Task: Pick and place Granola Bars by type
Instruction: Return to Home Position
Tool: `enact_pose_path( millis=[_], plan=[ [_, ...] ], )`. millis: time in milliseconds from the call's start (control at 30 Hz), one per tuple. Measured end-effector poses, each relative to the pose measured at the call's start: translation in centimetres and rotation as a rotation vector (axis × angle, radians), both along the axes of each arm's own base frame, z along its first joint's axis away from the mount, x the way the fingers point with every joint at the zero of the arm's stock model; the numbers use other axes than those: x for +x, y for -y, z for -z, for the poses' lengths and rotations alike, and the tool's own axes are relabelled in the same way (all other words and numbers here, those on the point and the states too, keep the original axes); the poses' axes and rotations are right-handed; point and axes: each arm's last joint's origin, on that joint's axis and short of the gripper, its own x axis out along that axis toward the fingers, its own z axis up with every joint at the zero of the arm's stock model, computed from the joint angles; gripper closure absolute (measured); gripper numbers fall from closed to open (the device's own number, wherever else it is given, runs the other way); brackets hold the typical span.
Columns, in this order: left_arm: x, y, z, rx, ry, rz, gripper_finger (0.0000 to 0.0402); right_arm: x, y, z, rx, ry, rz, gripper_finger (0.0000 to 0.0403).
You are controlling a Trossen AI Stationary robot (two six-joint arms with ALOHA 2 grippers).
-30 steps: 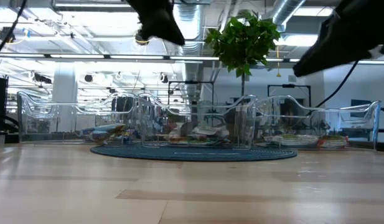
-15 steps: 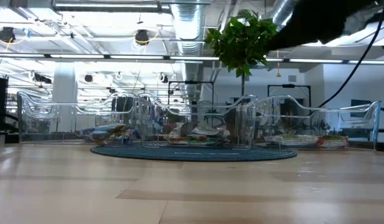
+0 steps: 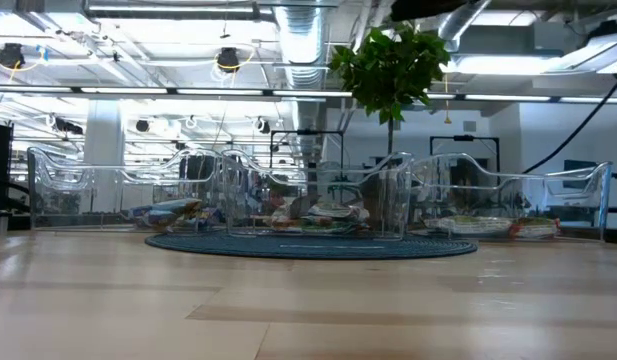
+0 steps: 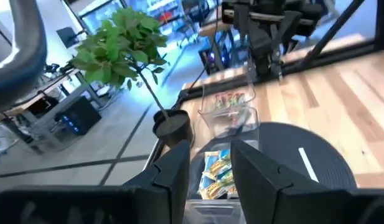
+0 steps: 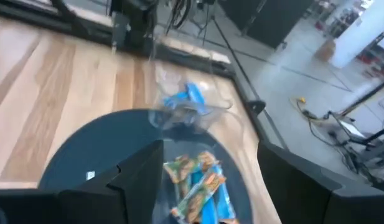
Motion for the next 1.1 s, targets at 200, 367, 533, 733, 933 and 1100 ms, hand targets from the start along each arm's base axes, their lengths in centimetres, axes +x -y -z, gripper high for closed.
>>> enact_pose_path(
  millis=[200,367,533,733,933,1100],
  plan=[
    [-3.1,-2.0,1.5,-0.067,0.104,0.013,0.029,-2.8,2.7,-0.9,0.029,0.063,0.002,0.0148],
    [-4.5,-2.8,2.7,-0.152,0.246,0.046,0.029,-4.8,4.3,0.4,0.089,0.181,-0.036,0.0148],
    [-4.2,-2.6,4.4,-0.106,0.381,0.065,0.029,-5.7,5.4,2.6,0.11,0.302,-0.135,0.0148],
    [-3.0,-1.4,6.3,-0.013,0.493,0.212,0.029,-6.1,6.7,3.8,0.136,0.376,-0.239,0.0148],
    [-1.8,-0.8,8.1,0.005,0.493,0.225,0.029,-5.7,7.7,3.4,0.119,0.434,-0.348,0.0148],
    [-0.5,-0.8,10.7,-0.002,0.456,0.215,0.029,-5.0,8.8,3.5,0.098,0.451,-0.36,0.0148]
  ],
)
